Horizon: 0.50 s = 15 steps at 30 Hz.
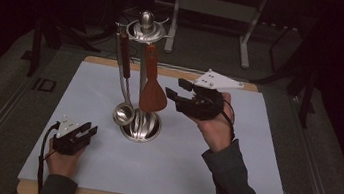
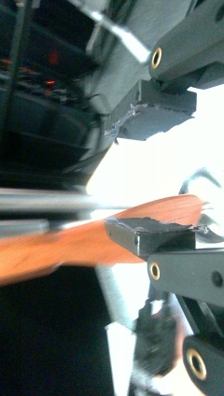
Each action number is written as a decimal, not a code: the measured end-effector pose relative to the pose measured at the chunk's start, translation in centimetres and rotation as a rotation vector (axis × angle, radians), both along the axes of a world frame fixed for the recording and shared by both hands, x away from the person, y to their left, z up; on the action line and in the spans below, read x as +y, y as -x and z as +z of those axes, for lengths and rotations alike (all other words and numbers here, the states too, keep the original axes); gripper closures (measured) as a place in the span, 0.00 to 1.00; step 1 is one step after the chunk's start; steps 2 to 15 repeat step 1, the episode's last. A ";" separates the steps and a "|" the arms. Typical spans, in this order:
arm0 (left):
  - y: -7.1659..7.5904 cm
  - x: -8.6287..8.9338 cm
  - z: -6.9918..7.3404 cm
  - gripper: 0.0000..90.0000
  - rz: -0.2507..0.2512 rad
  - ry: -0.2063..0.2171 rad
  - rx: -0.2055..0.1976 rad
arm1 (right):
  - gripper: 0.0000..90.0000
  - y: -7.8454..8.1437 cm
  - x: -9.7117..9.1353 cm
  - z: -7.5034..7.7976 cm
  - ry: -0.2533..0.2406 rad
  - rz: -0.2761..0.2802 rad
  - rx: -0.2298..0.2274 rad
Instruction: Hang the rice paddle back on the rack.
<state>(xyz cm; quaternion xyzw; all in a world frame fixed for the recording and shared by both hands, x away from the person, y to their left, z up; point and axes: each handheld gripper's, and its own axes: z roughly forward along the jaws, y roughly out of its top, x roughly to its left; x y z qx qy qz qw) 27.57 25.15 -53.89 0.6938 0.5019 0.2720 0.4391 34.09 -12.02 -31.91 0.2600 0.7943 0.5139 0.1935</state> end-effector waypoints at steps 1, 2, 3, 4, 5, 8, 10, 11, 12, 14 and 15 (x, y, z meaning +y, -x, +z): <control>0.0 0.0 0.0 0.75 0.000 0.000 0.000 | 0.53 -0.3 -0.4 -0.6 0.043 0.002 0.026; 0.0 0.0 0.0 0.75 0.000 0.000 0.000 | 0.53 -0.3 -0.4 -0.6 0.043 0.002 0.026; 0.0 0.0 0.0 0.75 0.000 0.000 0.000 | 0.53 -0.3 -0.4 -0.6 0.043 0.002 0.026; 0.0 0.0 0.0 0.75 0.000 0.000 0.000 | 0.53 -0.3 -0.4 -0.6 0.043 0.002 0.026; 0.0 0.0 0.0 0.75 0.000 0.000 0.000 | 0.53 -0.3 -0.4 -0.6 0.043 0.002 0.026; 0.0 0.0 0.0 0.75 0.000 0.000 0.000 | 0.53 -0.3 -0.4 -0.6 0.043 0.002 0.026; 0.0 0.0 0.0 0.75 0.000 0.000 0.000 | 0.53 -0.3 -0.4 -0.6 0.043 0.002 0.026; 0.0 0.0 0.0 0.75 0.000 0.000 0.000 | 0.53 -0.3 -0.4 -0.6 0.043 0.002 0.026; 0.0 0.0 0.0 0.75 0.000 0.000 0.000 | 0.53 -0.3 -0.4 -0.6 0.043 0.002 0.026; 0.0 0.0 0.0 0.75 0.000 0.000 0.000 | 0.53 -0.3 -0.4 -0.6 0.043 0.002 0.026; 0.0 0.0 0.0 0.75 0.000 0.000 0.000 | 0.53 -0.3 -0.4 -0.6 0.043 0.002 0.026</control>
